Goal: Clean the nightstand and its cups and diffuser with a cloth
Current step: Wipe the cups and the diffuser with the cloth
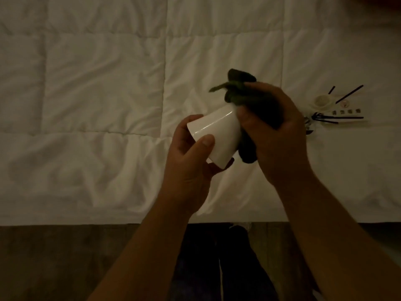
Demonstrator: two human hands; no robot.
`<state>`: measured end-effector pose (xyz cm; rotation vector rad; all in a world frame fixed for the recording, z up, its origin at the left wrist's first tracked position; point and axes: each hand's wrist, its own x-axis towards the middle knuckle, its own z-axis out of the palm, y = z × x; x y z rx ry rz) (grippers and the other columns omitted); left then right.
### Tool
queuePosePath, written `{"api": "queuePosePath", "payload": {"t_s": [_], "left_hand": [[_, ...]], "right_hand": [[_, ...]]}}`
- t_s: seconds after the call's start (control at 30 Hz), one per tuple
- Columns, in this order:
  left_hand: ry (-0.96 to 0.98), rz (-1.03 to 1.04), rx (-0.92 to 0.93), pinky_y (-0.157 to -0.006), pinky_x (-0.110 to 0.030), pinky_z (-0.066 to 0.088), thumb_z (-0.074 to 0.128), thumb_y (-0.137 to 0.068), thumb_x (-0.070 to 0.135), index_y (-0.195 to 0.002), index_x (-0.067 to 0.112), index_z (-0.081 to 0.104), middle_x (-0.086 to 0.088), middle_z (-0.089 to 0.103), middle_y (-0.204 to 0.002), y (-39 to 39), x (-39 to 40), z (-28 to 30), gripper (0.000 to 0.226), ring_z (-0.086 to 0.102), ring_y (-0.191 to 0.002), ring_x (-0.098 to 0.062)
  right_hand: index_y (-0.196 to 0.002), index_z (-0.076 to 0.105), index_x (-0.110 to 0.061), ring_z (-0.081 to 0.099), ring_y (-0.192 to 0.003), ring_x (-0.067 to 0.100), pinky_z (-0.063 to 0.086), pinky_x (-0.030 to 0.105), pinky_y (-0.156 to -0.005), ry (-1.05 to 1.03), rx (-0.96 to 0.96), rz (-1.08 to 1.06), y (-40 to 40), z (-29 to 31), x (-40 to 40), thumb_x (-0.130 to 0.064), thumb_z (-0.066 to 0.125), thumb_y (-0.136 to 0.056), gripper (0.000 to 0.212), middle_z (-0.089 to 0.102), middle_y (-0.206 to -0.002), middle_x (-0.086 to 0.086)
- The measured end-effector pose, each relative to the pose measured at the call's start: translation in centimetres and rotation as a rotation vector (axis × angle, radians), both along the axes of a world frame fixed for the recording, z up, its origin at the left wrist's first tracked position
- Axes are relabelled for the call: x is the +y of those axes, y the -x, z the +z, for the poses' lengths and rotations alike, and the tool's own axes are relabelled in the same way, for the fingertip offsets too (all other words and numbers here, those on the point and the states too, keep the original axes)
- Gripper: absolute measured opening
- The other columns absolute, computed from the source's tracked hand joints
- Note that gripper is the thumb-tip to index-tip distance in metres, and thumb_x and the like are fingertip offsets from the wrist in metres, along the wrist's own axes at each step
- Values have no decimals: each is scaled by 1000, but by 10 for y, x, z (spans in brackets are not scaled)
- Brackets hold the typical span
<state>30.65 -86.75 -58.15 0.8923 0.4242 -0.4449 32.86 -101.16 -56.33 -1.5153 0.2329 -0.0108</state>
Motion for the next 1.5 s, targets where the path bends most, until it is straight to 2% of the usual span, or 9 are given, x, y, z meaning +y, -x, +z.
{"api": "queuePosePath", "payload": {"t_s": [0.1,0.4,0.53,0.67,0.8,0.93,1.2,1.4,1.5], "left_hand": [[-38,17,-132,-73,-40,55,69,-72,23,-110,29,58,-6,58,-121,-12,9,4,40,63,-105,-31],[-401,84,-265,-76,-37,57,74,-70,24,-117,24,47,-7,53,-121,-8,-9,12,54,63,-105,-28],[-463,-91,-327,-77,-41,58,75,-73,22,-127,13,46,-5,62,-117,-9,1,14,63,66,-104,-27],[-438,-328,-471,-79,-38,56,72,-74,16,-139,10,38,-12,51,-131,-18,23,15,74,58,-114,-30],[-320,-353,-530,-84,-42,54,69,-76,10,-136,7,39,-11,48,-132,-27,22,14,67,54,-120,-31],[-126,-139,-449,-84,-42,53,66,-77,10,-122,21,46,-3,52,-125,-20,3,5,51,54,-118,-30],[-298,198,-201,-77,-33,56,71,-74,25,-119,24,43,-1,55,-116,-12,-31,-11,52,65,-101,-13],[-472,109,-238,-82,-40,58,68,-78,22,-125,21,42,1,56,-118,-40,-37,-11,54,64,-107,-21],[-422,103,-202,-73,-29,57,68,-78,23,-126,17,47,-3,59,-116,-31,-39,-6,53,67,-99,-15]], "right_hand": [[-107,66,-38,62,-114,19,54,46,-93,-140,94,85,-18,2,3,-32,70,-78,30,68,-117,-8],[-115,66,-15,63,-102,-1,53,22,-90,450,-94,-208,0,-5,17,-27,73,-85,33,66,-105,-13],[-117,64,-5,57,-119,24,49,41,-99,717,-331,66,6,-1,7,-21,70,-84,38,60,-127,14],[-108,64,-28,62,-103,5,55,24,-79,371,-63,314,-13,10,-12,-35,66,-83,26,66,-113,-10],[-125,56,-9,62,-106,31,57,41,-69,-493,335,200,-18,7,-16,-28,57,-85,44,62,-126,16],[-134,52,-13,61,-109,33,55,42,-82,-851,356,-23,-9,-5,-1,-40,60,-81,60,64,-118,16],[-129,59,-19,60,-118,34,49,53,-99,-827,414,-409,7,-18,26,-42,55,-90,45,64,-127,15],[-126,59,-23,67,-108,22,55,39,-90,-713,391,-417,33,-18,45,-32,57,-93,35,70,-117,6],[-127,58,-27,66,-111,24,55,44,-91,-674,332,-456,22,-17,39,-37,60,-89,39,68,-121,6]]}}
